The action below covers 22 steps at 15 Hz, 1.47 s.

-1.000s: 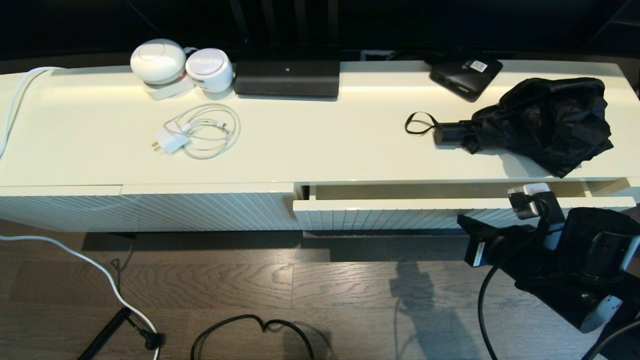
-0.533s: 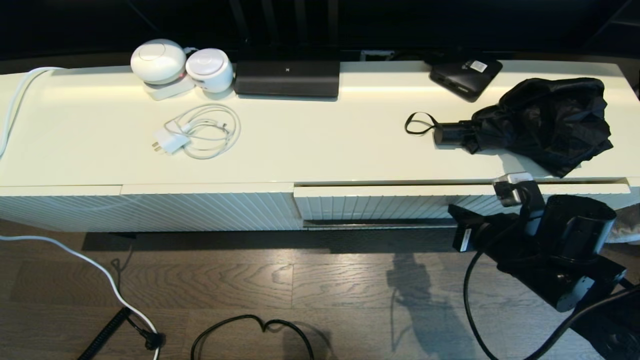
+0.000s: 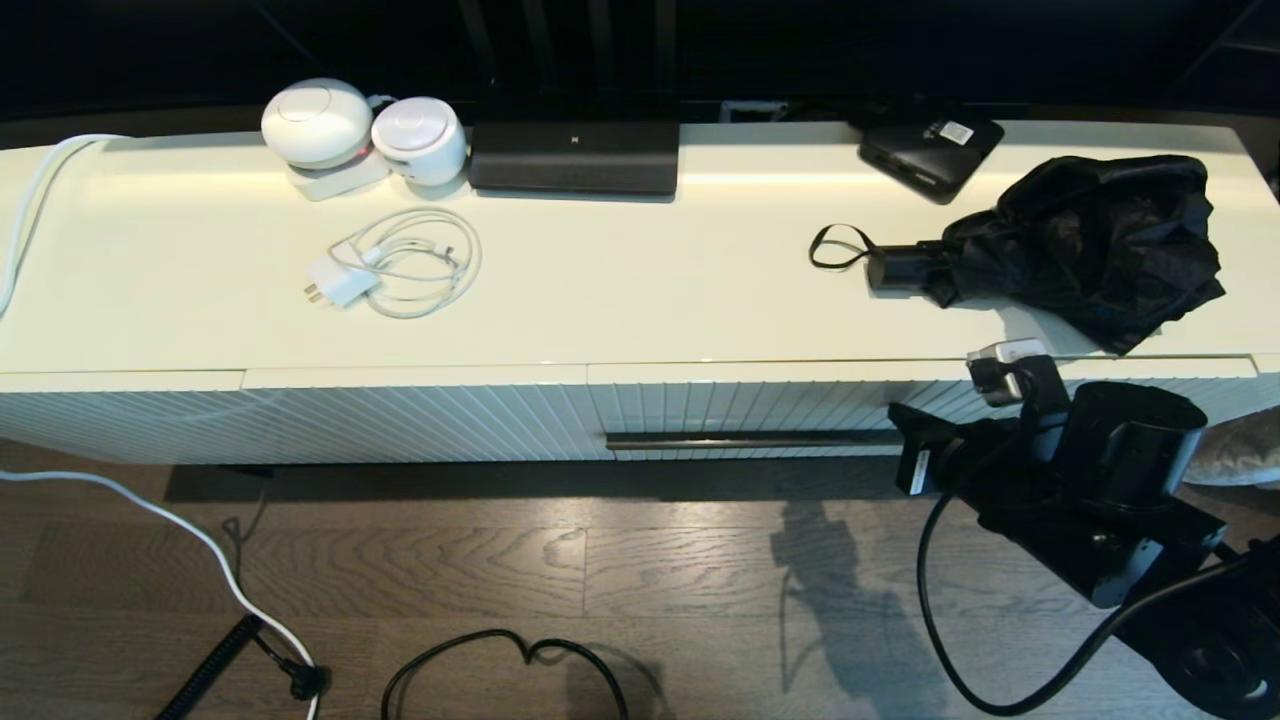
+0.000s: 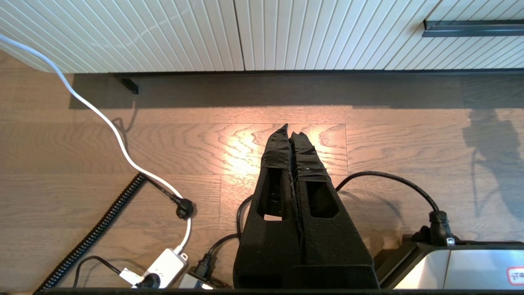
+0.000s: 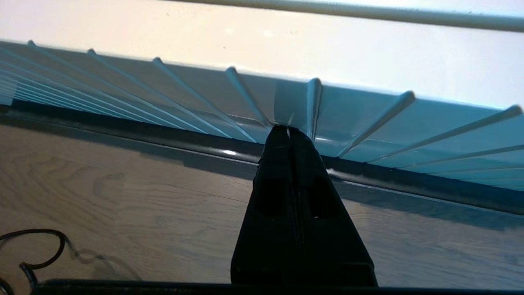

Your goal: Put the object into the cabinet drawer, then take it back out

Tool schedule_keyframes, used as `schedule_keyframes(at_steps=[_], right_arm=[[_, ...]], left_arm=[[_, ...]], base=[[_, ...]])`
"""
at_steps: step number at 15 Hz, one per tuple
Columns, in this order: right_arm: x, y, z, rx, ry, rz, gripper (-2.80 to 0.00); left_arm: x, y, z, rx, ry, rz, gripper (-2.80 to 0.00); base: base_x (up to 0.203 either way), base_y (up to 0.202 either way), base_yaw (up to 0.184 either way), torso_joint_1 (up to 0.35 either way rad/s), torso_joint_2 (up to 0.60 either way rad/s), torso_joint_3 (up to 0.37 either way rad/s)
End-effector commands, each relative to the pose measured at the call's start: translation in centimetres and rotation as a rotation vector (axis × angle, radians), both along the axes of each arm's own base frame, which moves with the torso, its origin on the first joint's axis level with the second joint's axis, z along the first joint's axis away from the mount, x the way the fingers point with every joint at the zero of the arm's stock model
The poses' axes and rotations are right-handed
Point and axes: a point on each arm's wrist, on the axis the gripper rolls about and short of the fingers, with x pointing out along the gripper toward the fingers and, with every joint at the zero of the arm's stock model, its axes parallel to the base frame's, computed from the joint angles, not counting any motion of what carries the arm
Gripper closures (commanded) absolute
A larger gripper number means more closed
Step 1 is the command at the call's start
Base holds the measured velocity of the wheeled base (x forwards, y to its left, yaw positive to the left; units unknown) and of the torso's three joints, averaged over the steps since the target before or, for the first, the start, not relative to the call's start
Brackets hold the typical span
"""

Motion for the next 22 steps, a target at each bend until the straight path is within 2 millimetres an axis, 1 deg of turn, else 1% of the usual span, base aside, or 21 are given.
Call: schedule_keyframes(at_steps=[1, 3, 6, 8, 11, 13, 14, 16, 18, 20, 22], right_arm=[[-1.1, -0.4, 0.4, -0.014, -0.014, 0.002, 0.00], [-2.7, -0.9, 1.1, -0.036, -0.029, 0.006, 0.00], [-5.6, -2.0, 4.0, -0.028, -0.078, -0.004, 0.00], [-8.0, -3.2, 5.9, -0.028, -0.082, -0.023, 0.00], [-12.8, -5.1, 7.9, -0.049, -0.036, -0.052, 0.00], [-16.9, -6.9, 9.0, -0.058, -0.018, -0.086, 0.00], [-19.3, -7.8, 9.3, -0.059, -0.014, -0.109, 0.00], [-23.6, -9.1, 9.2, -0.049, -0.034, -0.165, 0.00], [-27.7, -9.9, 8.0, -0.039, -0.084, -0.225, 0.00], [-31.1, -10.1, 5.6, -0.038, -0.111, -0.260, 0.00], [-32.9, -10.1, 2.7, -0.037, -0.073, -0.268, 0.00]], left_arm=[[0.0, 0.0, 0.0, 0.000, -0.001, -0.001, 0.00], [0.0, 0.0, 0.0, 0.000, -0.001, 0.000, 0.00], [0.0, 0.0, 0.0, 0.000, -0.001, 0.000, 0.00], [0.0, 0.0, 0.0, 0.000, -0.001, -0.001, 0.00], [0.0, 0.0, 0.0, 0.000, 0.000, 0.000, 0.00], [0.0, 0.0, 0.0, 0.000, 0.000, 0.000, 0.00], [0.0, 0.0, 0.0, 0.000, -0.001, 0.000, 0.00], [0.0, 0.0, 0.0, 0.000, -0.001, -0.001, 0.00], [0.0, 0.0, 0.0, 0.000, -0.001, 0.001, 0.00], [0.0, 0.0, 0.0, 0.000, -0.001, 0.001, 0.00], [0.0, 0.0, 0.0, 0.000, -0.001, 0.001, 0.00]], base=[[0.000, 0.000, 0.000, 0.000, 0.00, 0.000], [0.000, 0.000, 0.000, 0.000, 0.00, 0.000], [0.000, 0.000, 0.000, 0.000, 0.00, 0.000], [0.000, 0.000, 0.000, 0.000, 0.00, 0.000], [0.000, 0.000, 0.000, 0.000, 0.00, 0.000], [0.000, 0.000, 0.000, 0.000, 0.00, 0.000], [0.000, 0.000, 0.000, 0.000, 0.00, 0.000], [0.000, 0.000, 0.000, 0.000, 0.00, 0.000], [0.000, 0.000, 0.000, 0.000, 0.00, 0.000], [0.000, 0.000, 0.000, 0.000, 0.00, 0.000], [0.000, 0.000, 0.000, 0.000, 0.00, 0.000]])
